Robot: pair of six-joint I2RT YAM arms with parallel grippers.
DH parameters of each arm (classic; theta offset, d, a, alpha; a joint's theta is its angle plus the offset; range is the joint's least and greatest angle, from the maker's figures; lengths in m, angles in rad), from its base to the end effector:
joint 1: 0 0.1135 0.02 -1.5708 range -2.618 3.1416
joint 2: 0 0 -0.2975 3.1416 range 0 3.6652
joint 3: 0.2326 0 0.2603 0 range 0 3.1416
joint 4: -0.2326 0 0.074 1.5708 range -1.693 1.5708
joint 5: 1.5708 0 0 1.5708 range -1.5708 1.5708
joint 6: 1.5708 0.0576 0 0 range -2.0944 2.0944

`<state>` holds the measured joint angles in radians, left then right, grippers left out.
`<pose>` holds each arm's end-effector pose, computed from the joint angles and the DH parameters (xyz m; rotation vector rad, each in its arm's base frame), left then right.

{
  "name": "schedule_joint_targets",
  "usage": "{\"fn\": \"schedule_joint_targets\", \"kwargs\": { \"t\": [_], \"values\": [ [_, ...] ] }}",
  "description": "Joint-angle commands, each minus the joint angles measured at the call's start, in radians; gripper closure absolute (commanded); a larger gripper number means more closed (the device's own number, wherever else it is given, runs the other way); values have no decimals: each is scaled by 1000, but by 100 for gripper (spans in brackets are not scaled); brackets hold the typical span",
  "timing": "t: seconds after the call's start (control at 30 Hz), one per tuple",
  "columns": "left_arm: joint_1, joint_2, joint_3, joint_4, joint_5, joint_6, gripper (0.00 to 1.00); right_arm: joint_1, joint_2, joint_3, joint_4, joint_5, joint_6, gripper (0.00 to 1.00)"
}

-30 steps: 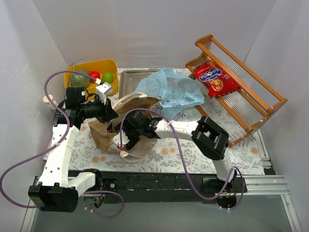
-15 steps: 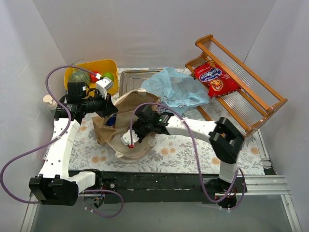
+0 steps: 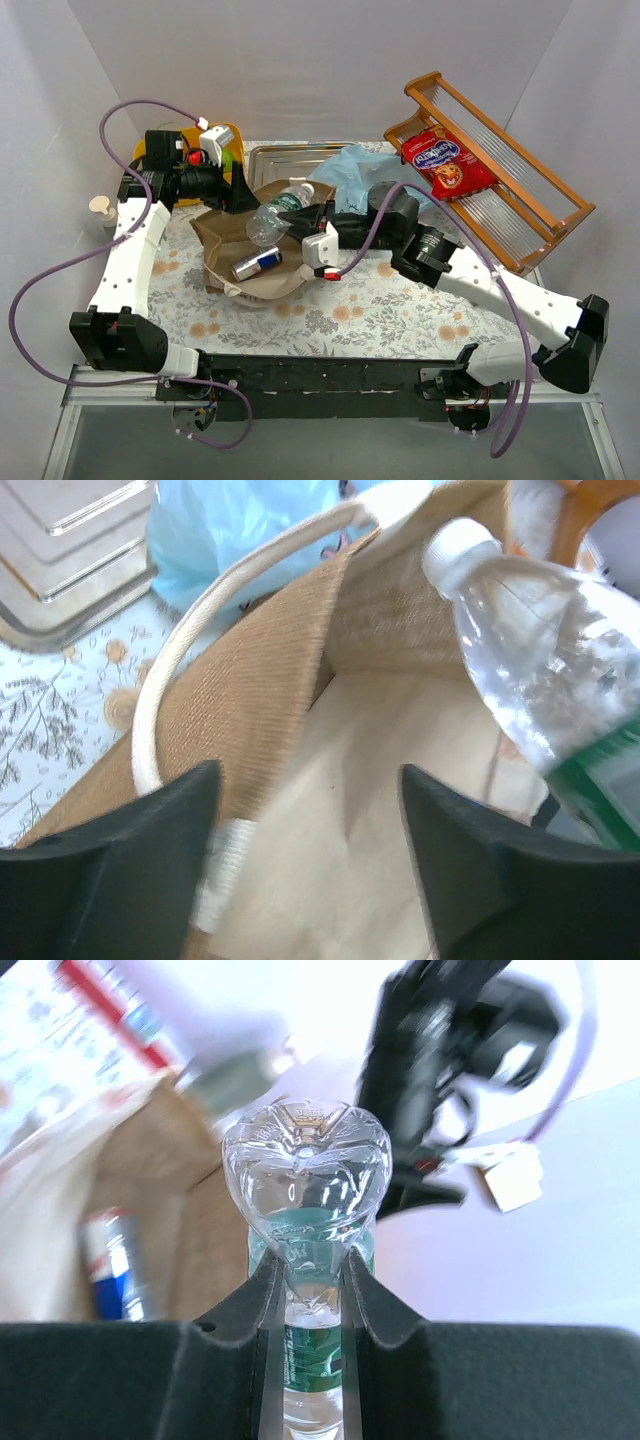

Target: Untie the knot of the grocery bags and take out the mixed food

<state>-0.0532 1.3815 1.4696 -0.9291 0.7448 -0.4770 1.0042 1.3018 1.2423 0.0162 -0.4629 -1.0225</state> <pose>0.2861 -0.0543 0.4010 -0.1541 2.4133 -1.1410 0.1515 0.2861 0.4397 -1.5309 0.5338 0.3588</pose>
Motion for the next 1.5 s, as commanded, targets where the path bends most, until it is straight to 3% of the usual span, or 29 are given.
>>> {"fn": "schedule_joint_targets", "kwargs": {
  "t": [0.0, 0.03, 0.07, 0.13, 0.17, 0.2, 0.23, 0.3, 0.5, 0.73, 1.07, 1.17, 1.2, 1.23, 1.3, 1.33, 1.37, 1.4, 1.47],
  "values": [
    [24, 39, 197, -62, 74, -172, 17, 16, -61, 51, 237, -46, -75, 99],
    [36, 53, 219, -74, 82, -234, 13, 16, -70, 28, 237, -54, -147, 99],
    [50, 69, 244, -82, 134, -265, 11, 16, -88, 8, 226, -68, -364, 99],
    [111, 119, 274, -91, 238, -323, 9, 16, -108, -67, 270, -72, -552, 99],
    [125, 134, 271, -88, 304, -387, 2, 8, -119, -139, 301, -60, -641, 99],
    [139, 160, 262, -76, 482, -425, 2, 4, -121, -164, 358, -59, -751, 99],
    [142, 162, 198, 8, 572, -475, 2, -4, -118, -179, 366, -66, -789, 99],
    [142, 146, 125, 143, 720, -651, 2, -19, -111, -181, 346, -89, -830, 99],
    [118, 188, 138, 182, 829, -666, 2, -21, -75, -161, 314, -129, -941, 99],
    [67, 188, 112, 297, 831, -707, 2, -21, -7, -90, 228, -158, -967, 99],
    [-33, 175, 63, 404, 850, -752, 3, -21, 63, -40, 232, -120, -952, 99],
    [-33, 174, 44, 424, 841, -770, 22, -21, 71, -46, 252, -111, -949, 99],
    [-34, 174, 38, 452, 837, -779, 37, -21, 70, -50, 260, -108, -943, 99],
    [-34, 172, 25, 464, 835, -788, 45, -21, 65, -56, 271, -97, -938, 99],
    [-34, 172, 20, 502, 818, -799, 61, -21, 53, -83, 280, -82, -918, 84],
    [-34, 171, 23, 515, 812, -801, 78, -22, 34, -89, 280, -56, -850, 74],
    [-33, 172, 31, 524, 805, -799, 85, -21, 22, -92, 262, -42, -814, 65],
    [-33, 171, 40, 539, 798, -796, 90, -21, 13, -89, 242, -22, -765, 51],
    [-34, 180, 81, 541, 769, -778, 94, -21, -27, -80, 177, 47, -572, 36]
  ]
}}
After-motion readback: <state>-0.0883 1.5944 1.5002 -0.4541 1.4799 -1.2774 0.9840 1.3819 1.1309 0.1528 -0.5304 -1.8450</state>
